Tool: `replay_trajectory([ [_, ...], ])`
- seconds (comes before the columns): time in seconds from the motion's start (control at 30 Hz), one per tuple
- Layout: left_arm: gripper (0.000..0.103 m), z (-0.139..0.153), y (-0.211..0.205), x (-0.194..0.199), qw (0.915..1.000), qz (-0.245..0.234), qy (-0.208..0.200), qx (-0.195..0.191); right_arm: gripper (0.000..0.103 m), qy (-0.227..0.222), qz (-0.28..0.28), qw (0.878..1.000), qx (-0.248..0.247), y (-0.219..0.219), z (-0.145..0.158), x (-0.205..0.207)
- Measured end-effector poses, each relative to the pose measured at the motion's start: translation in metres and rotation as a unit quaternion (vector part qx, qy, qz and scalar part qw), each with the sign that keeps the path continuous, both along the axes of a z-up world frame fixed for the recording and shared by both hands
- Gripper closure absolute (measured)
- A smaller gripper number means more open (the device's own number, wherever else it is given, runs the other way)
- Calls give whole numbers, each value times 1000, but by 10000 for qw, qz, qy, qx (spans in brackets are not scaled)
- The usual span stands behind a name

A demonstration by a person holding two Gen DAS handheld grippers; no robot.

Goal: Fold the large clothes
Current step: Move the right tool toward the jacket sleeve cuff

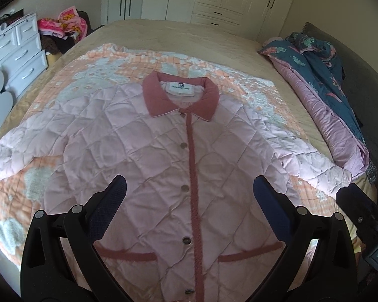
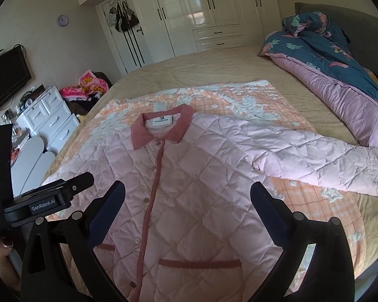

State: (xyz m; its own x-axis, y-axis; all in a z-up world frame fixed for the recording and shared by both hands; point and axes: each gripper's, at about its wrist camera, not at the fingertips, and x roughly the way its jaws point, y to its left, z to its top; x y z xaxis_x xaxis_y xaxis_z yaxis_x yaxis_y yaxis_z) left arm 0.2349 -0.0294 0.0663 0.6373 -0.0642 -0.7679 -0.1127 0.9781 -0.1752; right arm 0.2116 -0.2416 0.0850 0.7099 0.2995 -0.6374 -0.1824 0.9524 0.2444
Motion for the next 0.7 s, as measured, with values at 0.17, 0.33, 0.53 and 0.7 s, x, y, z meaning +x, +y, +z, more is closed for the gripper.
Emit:
replay_trajectory([
  [0.17,9,-1,-16,25,9999,-110,19,-70,4,-123,-205,9994,255,-17,12,23],
  [0.33,9,-7,-29,51,9996,-144,90,-232,4,-243,-595,9972,380,-39,21,49],
  [0.53,9,-16,-47,76,9995,-197,188,-171,4,-278,-967,9934,558,-70,11,71],
  [0.7,9,-27,-62,95,9992,-272,290,-105,4,-161,-1351,9890,579,-98,-7,82],
])
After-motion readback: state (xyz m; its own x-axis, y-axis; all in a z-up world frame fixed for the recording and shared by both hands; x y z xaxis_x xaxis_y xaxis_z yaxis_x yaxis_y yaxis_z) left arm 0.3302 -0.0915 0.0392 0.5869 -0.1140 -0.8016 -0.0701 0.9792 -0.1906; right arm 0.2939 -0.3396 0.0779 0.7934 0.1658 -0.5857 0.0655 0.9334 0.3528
